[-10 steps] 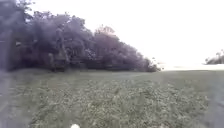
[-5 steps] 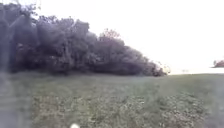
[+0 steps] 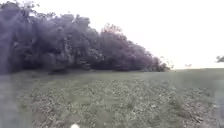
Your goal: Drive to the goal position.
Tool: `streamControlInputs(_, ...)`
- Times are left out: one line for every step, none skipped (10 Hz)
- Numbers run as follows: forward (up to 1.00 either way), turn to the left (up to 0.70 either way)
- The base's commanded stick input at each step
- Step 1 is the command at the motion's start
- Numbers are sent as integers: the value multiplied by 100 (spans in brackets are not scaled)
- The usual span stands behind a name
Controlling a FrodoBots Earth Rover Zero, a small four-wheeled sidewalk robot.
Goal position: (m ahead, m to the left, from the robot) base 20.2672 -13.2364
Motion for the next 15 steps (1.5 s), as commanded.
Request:
streamControlInputs(85,-34)
streamControlInputs(85,-34)
streamControlInputs(85,-34)
streamControlInputs(85,-34)
streamControlInputs(85,-26)
streamControlInputs(85,-6)
streamControlInputs(85,0)
streamControlInputs(85,0)
streamControlInputs(85,0)
streamControlInputs(85,0)
streamControlInputs(85,0)
streamControlInputs(85,0)
streamControlInputs(85,0)
streamControlInputs(85,0)
streamControlInputs(85,0)
